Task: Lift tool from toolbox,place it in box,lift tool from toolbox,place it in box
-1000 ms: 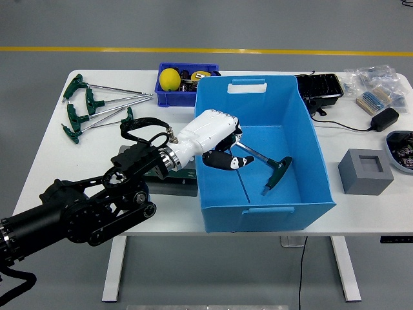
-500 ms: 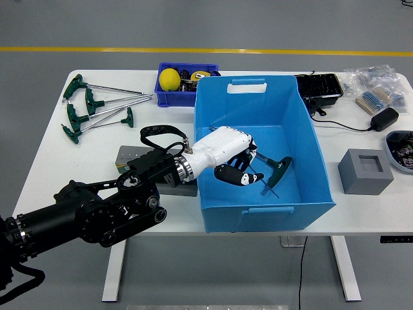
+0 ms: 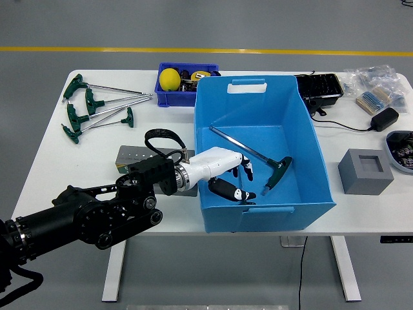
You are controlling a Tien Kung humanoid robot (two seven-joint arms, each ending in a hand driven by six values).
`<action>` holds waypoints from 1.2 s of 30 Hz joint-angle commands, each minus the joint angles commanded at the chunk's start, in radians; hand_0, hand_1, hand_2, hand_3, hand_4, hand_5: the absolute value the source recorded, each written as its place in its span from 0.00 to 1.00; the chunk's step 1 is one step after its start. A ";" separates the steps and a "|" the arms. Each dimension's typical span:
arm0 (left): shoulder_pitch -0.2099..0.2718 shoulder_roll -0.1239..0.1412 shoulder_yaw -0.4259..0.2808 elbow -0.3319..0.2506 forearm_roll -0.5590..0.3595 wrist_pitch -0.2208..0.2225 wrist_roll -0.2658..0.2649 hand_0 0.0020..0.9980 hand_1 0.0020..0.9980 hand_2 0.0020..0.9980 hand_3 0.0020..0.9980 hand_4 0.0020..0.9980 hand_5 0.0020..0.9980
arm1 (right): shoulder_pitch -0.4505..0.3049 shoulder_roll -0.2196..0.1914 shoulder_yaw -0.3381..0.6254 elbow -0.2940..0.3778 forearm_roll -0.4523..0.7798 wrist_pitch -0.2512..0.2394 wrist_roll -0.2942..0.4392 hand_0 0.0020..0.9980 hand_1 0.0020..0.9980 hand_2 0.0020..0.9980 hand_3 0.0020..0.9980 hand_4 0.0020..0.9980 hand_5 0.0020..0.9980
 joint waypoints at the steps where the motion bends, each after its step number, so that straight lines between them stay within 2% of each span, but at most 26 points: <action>1: 0.003 0.002 -0.008 -0.003 0.000 -0.002 0.001 0.63 0.67 0.75 0.67 0.86 0.66 | 0.000 0.000 0.000 0.000 0.001 0.000 0.000 0.70 0.67 0.73 0.55 0.79 0.69; 4: 0.013 0.006 -0.040 -0.014 -0.003 0.006 -0.002 0.63 0.67 0.75 0.67 0.86 0.66 | -0.002 0.000 0.000 0.000 0.001 0.001 0.000 0.70 0.67 0.73 0.55 0.79 0.69; 5: 0.018 0.008 -0.058 -0.020 -0.004 0.014 -0.004 0.70 0.71 0.81 0.70 0.86 0.68 | -0.002 0.000 0.000 0.000 0.001 0.001 0.001 0.70 0.67 0.73 0.55 0.79 0.69; 9: 0.046 0.014 -0.144 -0.041 -0.020 0.058 -0.024 0.70 0.71 0.81 0.70 0.86 0.68 | -0.004 0.001 -0.003 0.000 0.005 0.001 0.002 0.70 0.67 0.73 0.55 0.79 0.69; 16: 0.117 0.027 -0.372 -0.093 -0.116 0.128 -0.044 0.71 0.71 0.81 0.71 0.87 0.69 | -0.007 0.002 -0.008 -0.001 0.016 0.003 0.007 0.70 0.67 0.73 0.55 0.79 0.69; 17: 0.129 0.030 -0.412 -0.104 -0.131 0.137 -0.043 0.68 0.68 0.76 0.70 0.86 0.69 | -0.007 0.002 -0.009 -0.001 0.017 0.003 0.007 0.70 0.67 0.73 0.55 0.79 0.69; 23: 0.203 0.054 -0.601 -0.154 -0.141 0.155 -0.028 0.67 0.67 0.74 0.68 0.86 0.69 | -0.009 0.004 -0.017 -0.002 0.029 0.005 0.010 0.70 0.67 0.73 0.55 0.79 0.69; 27: 0.278 0.103 -0.700 -0.198 -0.068 0.138 -0.021 0.67 0.67 0.74 0.68 0.86 0.69 | -0.008 0.004 -0.030 -0.002 0.049 0.008 0.016 0.70 0.67 0.73 0.55 0.79 0.69; 28: 0.303 0.123 -0.725 -0.211 -0.026 0.123 -0.020 0.67 0.67 0.74 0.68 0.86 0.69 | -0.008 0.004 -0.036 -0.002 0.059 0.009 0.019 0.70 0.67 0.73 0.55 0.79 0.69; 29: 0.331 0.148 -0.750 -0.224 0.019 0.108 -0.022 0.71 0.71 0.79 0.69 0.86 0.64 | -0.008 0.003 -0.039 -0.003 0.066 0.010 0.021 0.70 0.67 0.73 0.55 0.79 0.69; 32: 0.397 0.202 -0.809 -0.237 0.133 0.091 -0.039 0.71 0.71 0.79 0.69 0.86 0.64 | -0.008 0.003 -0.045 -0.003 0.078 0.012 0.024 0.70 0.67 0.73 0.55 0.79 0.69; 34: 0.438 0.229 -0.859 -0.235 0.212 0.080 -0.054 0.71 0.71 0.79 0.69 0.86 0.64 | -0.009 0.004 -0.045 -0.004 0.079 0.012 0.024 0.70 0.67 0.73 0.55 0.79 0.69; 35: 0.452 0.240 -0.881 -0.233 0.246 0.072 -0.058 0.81 0.79 0.85 0.76 0.96 0.53 | -0.009 0.005 -0.044 -0.004 0.077 0.012 0.024 0.70 0.67 0.73 0.55 0.79 0.69; 36: 0.466 0.251 -0.903 -0.231 0.284 0.056 -0.059 0.81 0.79 0.85 0.76 0.96 0.53 | -0.009 0.005 -0.043 -0.004 0.076 0.011 0.023 0.70 0.67 0.73 0.55 0.79 0.69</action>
